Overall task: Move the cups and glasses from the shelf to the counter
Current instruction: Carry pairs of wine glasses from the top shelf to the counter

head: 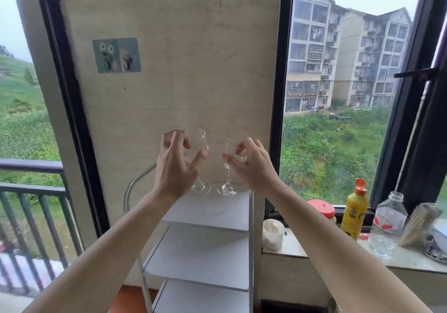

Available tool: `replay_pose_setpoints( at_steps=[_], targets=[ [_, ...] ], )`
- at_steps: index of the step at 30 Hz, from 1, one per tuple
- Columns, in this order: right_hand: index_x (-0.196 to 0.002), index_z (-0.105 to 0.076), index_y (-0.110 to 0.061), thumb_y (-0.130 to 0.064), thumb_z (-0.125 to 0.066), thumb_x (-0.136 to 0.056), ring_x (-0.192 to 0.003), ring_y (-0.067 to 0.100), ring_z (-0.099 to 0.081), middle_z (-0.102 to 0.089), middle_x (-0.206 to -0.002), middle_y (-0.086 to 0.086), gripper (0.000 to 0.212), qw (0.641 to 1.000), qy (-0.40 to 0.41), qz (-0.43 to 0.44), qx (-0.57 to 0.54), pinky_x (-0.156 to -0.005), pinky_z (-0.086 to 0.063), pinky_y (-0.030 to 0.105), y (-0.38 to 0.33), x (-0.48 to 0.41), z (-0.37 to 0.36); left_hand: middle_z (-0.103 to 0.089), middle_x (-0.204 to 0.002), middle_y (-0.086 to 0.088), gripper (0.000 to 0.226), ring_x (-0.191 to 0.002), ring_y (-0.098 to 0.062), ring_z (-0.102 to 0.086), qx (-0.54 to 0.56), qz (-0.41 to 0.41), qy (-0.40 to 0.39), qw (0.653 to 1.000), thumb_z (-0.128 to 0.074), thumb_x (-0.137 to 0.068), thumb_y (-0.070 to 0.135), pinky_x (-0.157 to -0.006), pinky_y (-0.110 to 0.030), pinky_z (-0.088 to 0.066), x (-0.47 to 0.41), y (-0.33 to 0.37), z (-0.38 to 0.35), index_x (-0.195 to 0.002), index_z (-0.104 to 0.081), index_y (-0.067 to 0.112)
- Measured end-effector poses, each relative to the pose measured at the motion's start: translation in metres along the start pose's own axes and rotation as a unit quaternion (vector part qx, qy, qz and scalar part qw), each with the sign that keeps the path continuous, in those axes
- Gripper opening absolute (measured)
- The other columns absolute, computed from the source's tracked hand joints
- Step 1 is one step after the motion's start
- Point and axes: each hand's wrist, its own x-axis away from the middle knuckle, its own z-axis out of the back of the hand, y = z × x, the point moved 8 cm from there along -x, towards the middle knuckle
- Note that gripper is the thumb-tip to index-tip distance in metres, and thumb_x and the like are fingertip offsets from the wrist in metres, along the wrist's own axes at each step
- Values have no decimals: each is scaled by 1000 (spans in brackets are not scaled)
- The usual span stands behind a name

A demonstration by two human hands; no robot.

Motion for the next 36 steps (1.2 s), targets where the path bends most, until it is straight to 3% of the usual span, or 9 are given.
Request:
replay_pose_setpoints(
  at_steps=[5, 8, 10, 14, 21, 25, 29, 31, 36],
  targets=[
    [-92, -50, -21, -46, -67, -90, -81, -5, -51, -52, -99, -4, 30, 998, 51, 20, -28, -71, -38, 11, -20, 19, 0, -49, -101, 2, 38, -77, 7, -47, -15, 8, 26, 1000, -63, -81, 52, -63, -9, -33, 24, -3, 30, -90, -41, 22],
    [-98, -51, -16, -39, -66, -93, -92, 16, -58, -50, -97, -10, 28, 993, 76, 49, -72, -78, -55, 42, -37, 37, -2, -51, -107, 2, 39, -76, -7, -48, -47, 4, 26, 999, -63, -82, 51, -57, -27, -34, 38, -7, 41, -91, -42, 20],
    [-102, -50, -18, -36, -66, -94, -94, 19, -62, -53, -101, -7, 25, 990, 94, 68, -82, -78, -57, 48, -48, 50, 2, -51, -107, 2, 40, -77, -11, -49, -49, 2, 22, 999, -62, -82, 51, -56, -29, -36, 45, -4, 46, -93, -44, 17],
    [-111, -43, -24, -38, -61, -95, -76, 3, -65, -62, -107, 15, 28, 985, 118, 75, -104, -70, -57, 38, -66, 73, 21, -51, -102, -2, 43, -77, -14, -47, -28, -3, 47, 999, -59, -80, 50, -60, -33, -41, 51, 23, 63, -90, -43, 12],
    [-115, -40, -16, -28, -56, -94, -88, -11, -61, -54, -111, -6, 29, 975, 193, 88, -70, -69, -45, 10, -79, 141, 107, -59, -111, -11, 40, -93, -21, -55, 24, -47, 37, 998, -60, -78, 43, -64, -30, -37, 74, 116, 64, -89, -43, 8],
    [-119, -38, -18, -31, -57, -92, -94, -7, -60, -47, -115, -13, 35, 971, 232, 60, -8, -67, -46, 12, -69, 223, 198, -59, -109, -10, 38, -86, -22, -54, 102, -79, 13, 992, -61, -79, 41, -63, -29, -37, 114, 205, 40, -88, -40, 11],
    [-126, -31, -30, -44, -58, -87, -95, 14, -67, -56, -121, 5, 50, 957, 286, -14, 39, -79, -57, 43, -55, 347, 305, -56, -104, -10, 40, -85, -21, -53, 204, -109, -23, 973, -65, -82, 40, -63, -31, -40, 185, 320, 13, -90, -41, 9],
    [-134, -30, -31, -44, -62, -88, -101, 13, -66, -53, -126, 0, 57, 944, 312, -47, 95, -82, -57, 45, -54, 423, 361, -54, -102, -13, 41, -91, -22, -52, 267, -116, -63, 955, -64, -83, 41, -68, -31, -40, 230, 385, 1, -90, -42, 7],
    [-145, -24, -36, -50, -62, -88, -109, -7, -57, -49, -128, -25, 70, 893, 349, -140, 246, -84, -44, 7, -77, 619, 489, -55, -107, -13, 38, -99, -18, -51, 400, -138, -182, 888, -68, -83, 37, -72, -25, -34, 353, 560, -21, -88, -48, 6]
  ],
)
